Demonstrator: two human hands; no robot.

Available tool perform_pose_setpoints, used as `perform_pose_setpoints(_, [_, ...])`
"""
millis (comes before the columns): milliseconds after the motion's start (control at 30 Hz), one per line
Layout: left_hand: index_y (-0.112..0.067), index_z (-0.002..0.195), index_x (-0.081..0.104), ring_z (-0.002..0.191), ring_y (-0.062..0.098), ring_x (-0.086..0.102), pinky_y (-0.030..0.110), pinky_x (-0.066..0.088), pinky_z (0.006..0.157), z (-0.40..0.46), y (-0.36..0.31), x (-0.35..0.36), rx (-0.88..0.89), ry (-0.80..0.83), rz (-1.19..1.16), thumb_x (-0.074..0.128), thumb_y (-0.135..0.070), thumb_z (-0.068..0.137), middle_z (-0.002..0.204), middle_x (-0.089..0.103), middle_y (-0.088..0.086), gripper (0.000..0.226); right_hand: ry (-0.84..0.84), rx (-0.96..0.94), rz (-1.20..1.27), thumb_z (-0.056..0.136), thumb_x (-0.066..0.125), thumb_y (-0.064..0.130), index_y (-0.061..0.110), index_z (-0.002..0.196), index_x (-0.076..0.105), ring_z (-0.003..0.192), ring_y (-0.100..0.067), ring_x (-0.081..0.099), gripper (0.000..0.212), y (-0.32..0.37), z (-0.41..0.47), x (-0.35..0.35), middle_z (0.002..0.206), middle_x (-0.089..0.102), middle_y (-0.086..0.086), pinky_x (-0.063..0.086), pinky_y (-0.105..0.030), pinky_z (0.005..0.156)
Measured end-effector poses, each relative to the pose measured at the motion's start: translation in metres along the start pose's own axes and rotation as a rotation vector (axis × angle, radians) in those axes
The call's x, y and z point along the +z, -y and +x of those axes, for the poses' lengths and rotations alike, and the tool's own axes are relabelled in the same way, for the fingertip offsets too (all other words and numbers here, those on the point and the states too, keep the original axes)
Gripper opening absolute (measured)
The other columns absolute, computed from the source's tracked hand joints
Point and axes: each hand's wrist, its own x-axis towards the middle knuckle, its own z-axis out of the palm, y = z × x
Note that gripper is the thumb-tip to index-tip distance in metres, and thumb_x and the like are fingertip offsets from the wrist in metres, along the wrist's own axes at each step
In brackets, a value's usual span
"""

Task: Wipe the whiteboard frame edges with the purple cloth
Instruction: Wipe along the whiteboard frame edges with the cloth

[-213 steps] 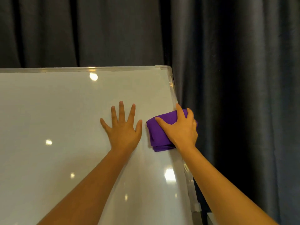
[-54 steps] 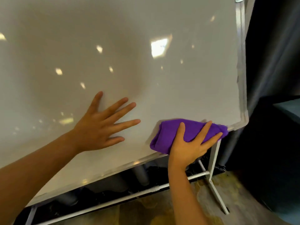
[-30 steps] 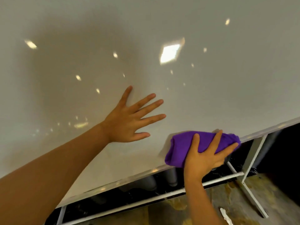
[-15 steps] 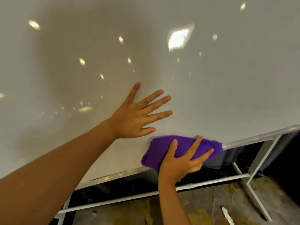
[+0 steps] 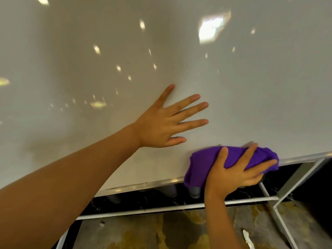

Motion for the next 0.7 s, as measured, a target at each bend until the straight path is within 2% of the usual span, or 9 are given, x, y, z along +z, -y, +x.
perform_pose_setpoints(33, [-0.029, 0.149, 0.018, 0.144, 0.027, 0.009, 0.059, -0.003, 0.110, -0.001, 0.001, 0.001, -0.003, 0.003, 0.005, 0.023, -0.059, 0.094, 0.156, 0.022, 0.006, 0.063, 0.006, 0.000, 0.014, 0.082, 0.048, 0.054, 0.023, 0.143, 0.033, 0.136, -0.044, 0.013, 0.070, 0.001, -0.001, 0.001, 0.155, 0.006, -0.019, 0.017, -0.037, 0.108])
perform_pose_setpoints(67, [-0.029, 0.149, 0.016, 0.144, 0.027, 0.008, 0.059, -0.004, 0.110, -0.002, 0.002, 0.003, -0.002, 0.006, 0.011, 0.022, -0.059, 0.094, 0.156, 0.021, 0.006, 0.063, 0.003, -0.007, 0.030, 0.081, 0.051, 0.051, 0.021, 0.142, 0.034, 0.136, -0.045, 0.014, 0.070, 0.002, -0.004, 0.004, 0.154, 0.008, -0.021, 0.011, -0.028, 0.108])
perform_pose_setpoints(133, [-0.029, 0.149, 0.014, 0.144, 0.026, 0.008, 0.060, -0.003, 0.110, -0.005, 0.004, 0.005, 0.000, 0.009, 0.031, 0.021, -0.059, 0.094, 0.157, 0.019, 0.005, 0.064, -0.023, -0.030, 0.045, 0.080, 0.057, 0.046, 0.015, 0.140, 0.038, 0.134, -0.046, 0.018, 0.070, 0.006, -0.014, 0.009, 0.152, 0.013, -0.024, 0.000, -0.006, 0.098])
perform_pose_setpoints(167, [-0.029, 0.149, 0.013, 0.144, 0.027, 0.007, 0.060, -0.003, 0.110, -0.006, 0.005, 0.005, 0.007, 0.012, 0.040, 0.020, -0.060, 0.094, 0.157, 0.019, 0.005, 0.064, -0.030, -0.032, 0.046, 0.079, 0.058, 0.047, 0.015, 0.139, 0.039, 0.134, -0.046, 0.019, 0.071, 0.006, -0.020, 0.013, 0.152, 0.015, -0.023, -0.001, -0.005, 0.096])
perform_pose_setpoints(200, [-0.029, 0.149, 0.013, 0.144, 0.027, 0.007, 0.060, -0.003, 0.110, -0.008, 0.007, 0.005, 0.018, 0.020, 0.047, 0.019, -0.060, 0.094, 0.157, 0.017, 0.005, 0.064, -0.023, -0.030, 0.046, 0.077, 0.056, 0.050, 0.017, 0.139, 0.040, 0.134, -0.044, 0.019, 0.072, 0.007, -0.026, 0.017, 0.152, 0.015, -0.021, 0.002, -0.010, 0.100])
perform_pose_setpoints(267, [-0.028, 0.149, 0.013, 0.144, 0.027, 0.007, 0.057, -0.003, 0.111, -0.017, 0.013, 0.004, 0.056, 0.023, 0.058, 0.019, -0.060, 0.094, 0.157, 0.011, 0.005, 0.065, 0.010, -0.020, 0.042, 0.075, 0.053, 0.055, 0.022, 0.139, 0.039, 0.135, -0.040, 0.019, 0.074, 0.008, -0.043, 0.025, 0.154, 0.015, -0.015, 0.015, -0.036, 0.111])
perform_pose_setpoints(333, [-0.027, 0.149, 0.016, 0.143, 0.028, 0.010, 0.054, 0.000, 0.113, -0.034, 0.024, 0.002, 0.105, 0.017, 0.061, 0.024, -0.057, 0.094, 0.156, 0.011, 0.006, 0.063, 0.030, -0.024, 0.047, 0.073, 0.054, 0.056, 0.023, 0.139, 0.040, 0.134, -0.039, 0.020, 0.075, 0.011, -0.067, 0.033, 0.154, 0.015, -0.011, 0.030, -0.055, 0.106])
perform_pose_setpoints(467, [-0.026, 0.148, 0.023, 0.143, 0.029, 0.017, 0.052, 0.009, 0.113, -0.079, 0.045, 0.001, 0.172, 0.005, 0.036, 0.034, -0.051, 0.095, 0.155, 0.019, 0.008, 0.060, 0.023, -0.047, 0.062, 0.072, 0.055, 0.056, 0.022, 0.137, 0.042, 0.134, -0.039, 0.022, 0.075, 0.018, -0.115, 0.052, 0.153, 0.016, -0.009, 0.030, -0.052, 0.103])
perform_pose_setpoints(700, [-0.025, 0.148, 0.022, 0.144, 0.028, 0.014, 0.050, 0.008, 0.114, -0.161, 0.071, 0.011, 0.181, 0.014, 0.034, 0.032, -0.049, 0.095, 0.155, 0.016, 0.007, 0.059, 0.016, -0.069, 0.058, 0.074, 0.052, 0.055, 0.021, 0.138, 0.040, 0.134, -0.040, 0.022, 0.074, 0.039, -0.201, 0.087, 0.152, 0.012, -0.005, 0.031, -0.049, 0.101])
